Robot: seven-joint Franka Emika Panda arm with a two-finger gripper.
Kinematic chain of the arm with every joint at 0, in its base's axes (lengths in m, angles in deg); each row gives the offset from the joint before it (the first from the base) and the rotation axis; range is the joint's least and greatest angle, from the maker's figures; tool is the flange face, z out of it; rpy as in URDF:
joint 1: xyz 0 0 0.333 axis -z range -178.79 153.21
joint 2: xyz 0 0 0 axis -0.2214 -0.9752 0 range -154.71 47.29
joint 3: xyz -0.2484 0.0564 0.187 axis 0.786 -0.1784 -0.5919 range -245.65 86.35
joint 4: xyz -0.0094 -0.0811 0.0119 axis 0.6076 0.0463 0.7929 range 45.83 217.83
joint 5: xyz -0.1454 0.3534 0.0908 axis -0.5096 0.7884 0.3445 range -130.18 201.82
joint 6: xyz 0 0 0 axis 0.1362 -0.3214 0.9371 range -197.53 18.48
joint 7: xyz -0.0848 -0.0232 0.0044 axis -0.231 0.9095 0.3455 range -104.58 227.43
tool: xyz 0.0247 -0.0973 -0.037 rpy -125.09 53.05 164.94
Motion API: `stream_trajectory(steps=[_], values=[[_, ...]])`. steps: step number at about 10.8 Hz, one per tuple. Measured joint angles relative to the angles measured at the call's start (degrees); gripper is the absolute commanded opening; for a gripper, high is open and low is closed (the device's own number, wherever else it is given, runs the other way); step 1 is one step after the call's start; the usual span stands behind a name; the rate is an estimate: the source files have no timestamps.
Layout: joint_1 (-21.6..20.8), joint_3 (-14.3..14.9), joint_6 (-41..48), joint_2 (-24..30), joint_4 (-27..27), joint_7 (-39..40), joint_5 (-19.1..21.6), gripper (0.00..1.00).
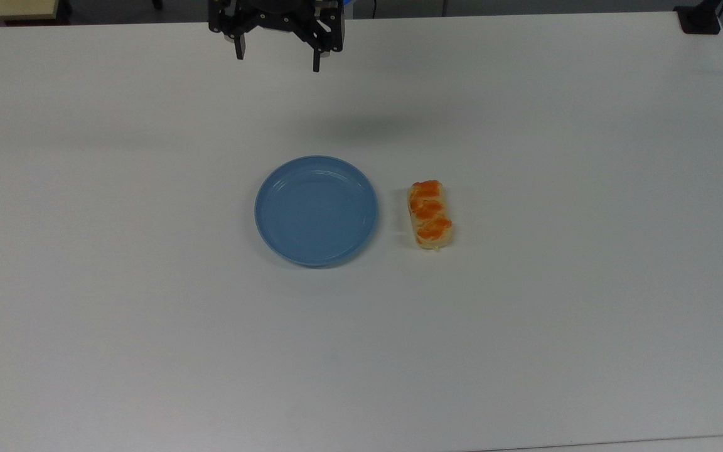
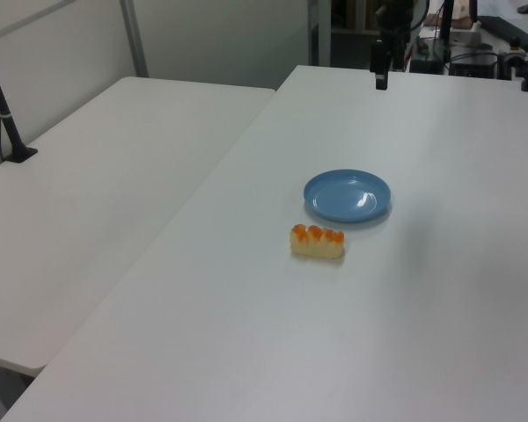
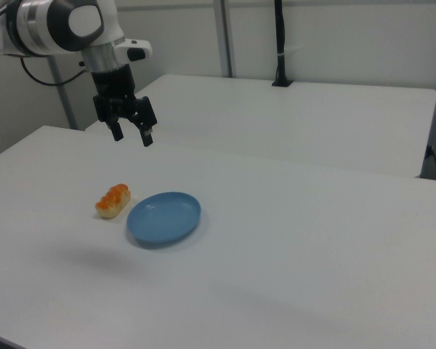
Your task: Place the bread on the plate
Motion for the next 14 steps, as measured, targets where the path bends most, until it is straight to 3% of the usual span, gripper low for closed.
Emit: stream_trajectory(steps=[10, 14], values=[[-0.12, -0.34, 0.00, -0.11, 0.34, 0.05, 0.03, 1.00], [-3.78, -1.07, -3.31, -2.08, 3.46, 0.00, 0.27, 1.00]])
